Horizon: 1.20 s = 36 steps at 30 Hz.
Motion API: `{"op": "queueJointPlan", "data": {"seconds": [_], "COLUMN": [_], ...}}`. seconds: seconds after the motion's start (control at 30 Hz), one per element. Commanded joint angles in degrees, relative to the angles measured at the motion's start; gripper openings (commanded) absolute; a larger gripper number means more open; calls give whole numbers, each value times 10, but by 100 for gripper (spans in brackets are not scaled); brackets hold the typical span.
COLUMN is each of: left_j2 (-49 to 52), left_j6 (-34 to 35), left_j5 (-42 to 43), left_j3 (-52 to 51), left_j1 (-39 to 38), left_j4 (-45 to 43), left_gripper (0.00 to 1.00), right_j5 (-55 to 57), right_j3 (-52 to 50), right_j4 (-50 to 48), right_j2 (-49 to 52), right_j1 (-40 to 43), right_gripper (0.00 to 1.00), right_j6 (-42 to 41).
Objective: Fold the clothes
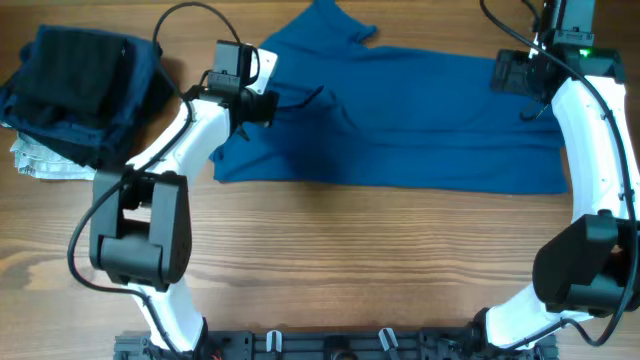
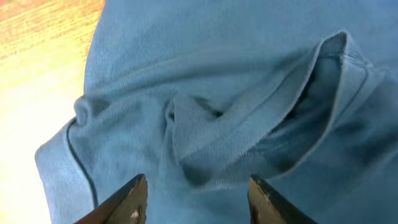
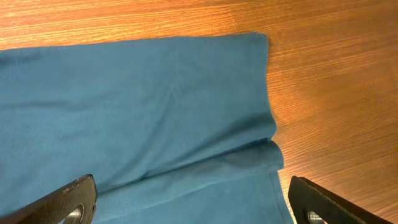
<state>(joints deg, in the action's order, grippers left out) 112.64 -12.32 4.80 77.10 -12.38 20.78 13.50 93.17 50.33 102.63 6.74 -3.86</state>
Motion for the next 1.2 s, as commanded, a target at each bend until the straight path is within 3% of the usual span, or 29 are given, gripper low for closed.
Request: {"op": "queueJointPlan", "data": {"seconds": [0.0, 0.17, 0.33, 0.43, 0.6, 0.67, 0.73, 0.9, 1.07, 1.17], "left_j2": [17, 29, 47, 47, 47, 47, 47, 47, 68, 117], "left_j6": [-76, -101, -115, -115, -114, -110, -75, -47, 73, 72], "left_j5": [-4, -4, -21, -30, -30, -30, -36, -44, -44, -45], "left_j3": [5, 5, 5, 5, 5, 5, 5, 5, 5, 5], "left_j1": [-3, -3, -3, -3, -13, -18, -20, -20, -20, -20], "left_j4": [-2, -3, -10, -24, -44, -54, -79, -127, -196, -220], "left_gripper": [55, 60, 50, 36, 29, 18, 11, 11, 11, 11], "right_j5": [-6, -6, -6, -6, -6, -6, -6, -6, -6, -6], "right_j3": [2, 2, 2, 2, 2, 2, 2, 2, 2, 2], "right_j4": [-1, -2, -1, -1, -2, -1, -1, -2, -1, -2], "right_j2": [1, 1, 1, 1, 1, 1, 1, 1, 1, 1], "right_j1": [-1, -1, -1, -1, -1, -1, -1, -1, -1, -1], "right_gripper": [100, 99, 99, 100, 100, 100, 99, 100, 100, 100], "right_j6": [-6, -7, -6, -7, -6, -7, -7, -7, -6, -6]}}
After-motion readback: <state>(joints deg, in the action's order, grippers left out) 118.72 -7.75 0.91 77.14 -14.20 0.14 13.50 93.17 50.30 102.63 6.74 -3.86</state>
